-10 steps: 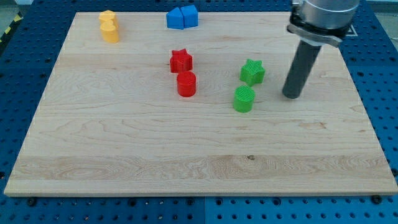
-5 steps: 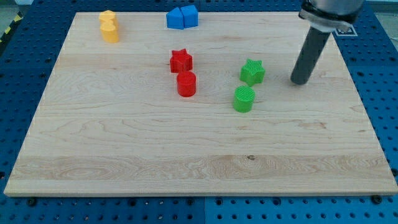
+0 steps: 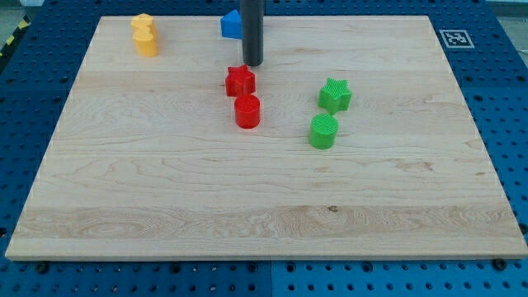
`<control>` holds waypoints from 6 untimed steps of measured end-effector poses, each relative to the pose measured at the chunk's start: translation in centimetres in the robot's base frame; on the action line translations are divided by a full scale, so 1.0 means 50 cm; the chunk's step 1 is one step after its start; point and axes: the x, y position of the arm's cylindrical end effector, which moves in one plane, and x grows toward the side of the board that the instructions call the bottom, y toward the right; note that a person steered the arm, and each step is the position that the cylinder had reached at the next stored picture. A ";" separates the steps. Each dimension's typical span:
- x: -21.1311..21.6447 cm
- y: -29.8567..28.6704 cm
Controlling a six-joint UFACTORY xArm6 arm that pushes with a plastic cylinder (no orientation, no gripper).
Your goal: Move your arm closer to the red star and the red circle
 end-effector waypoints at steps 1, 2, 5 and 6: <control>0.000 -0.052; 0.003 -0.107; 0.184 -0.077; 0.184 -0.062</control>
